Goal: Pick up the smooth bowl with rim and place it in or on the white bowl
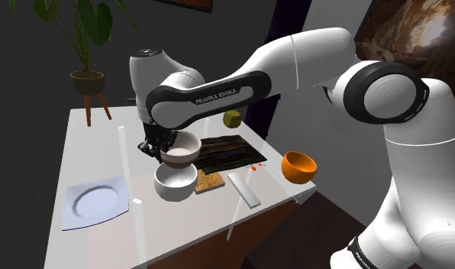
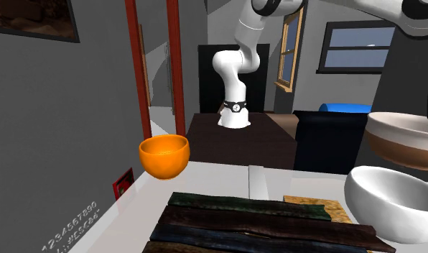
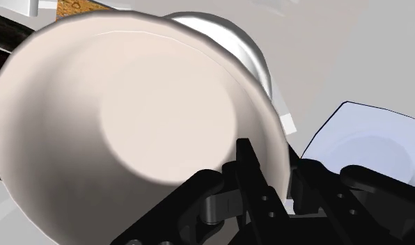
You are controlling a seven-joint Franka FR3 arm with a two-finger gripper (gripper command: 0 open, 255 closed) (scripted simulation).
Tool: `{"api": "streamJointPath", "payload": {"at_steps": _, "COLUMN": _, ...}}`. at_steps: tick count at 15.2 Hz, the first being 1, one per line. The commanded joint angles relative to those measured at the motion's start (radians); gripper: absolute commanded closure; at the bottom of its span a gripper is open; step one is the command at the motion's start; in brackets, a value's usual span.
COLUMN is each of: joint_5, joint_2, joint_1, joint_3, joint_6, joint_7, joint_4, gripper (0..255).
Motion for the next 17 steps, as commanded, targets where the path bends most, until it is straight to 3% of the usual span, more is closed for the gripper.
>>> {"api": "streamJointPath", "payload": {"at_steps": 1, "joint_5": -0.004, "joint_2": 0.014, "joint_1": 0.001, "joint_3": -0.003, "joint_6": 0.017, "joint_7": 0.004, "joint_4": -0.003, "gripper": 255}}
{"api": "streamJointPath", "payload": {"at_steps": 12, "joint_5": -0.028, "joint_2": 0.081, "joint_1": 0.006, "joint_3": -0.017, "joint_6": 0.118, "joint_7": 0.031, "joint_4": -0.039, "gripper": 255}}
{"api": "streamJointPath", "payload": {"at_steps": 17, "joint_5": -0.028, "joint_2": 0.081, "joint_1": 0.006, "joint_3": -0.017, "joint_6": 0.118, "joint_7": 0.031, "joint_4": -0.039, "gripper": 255}}
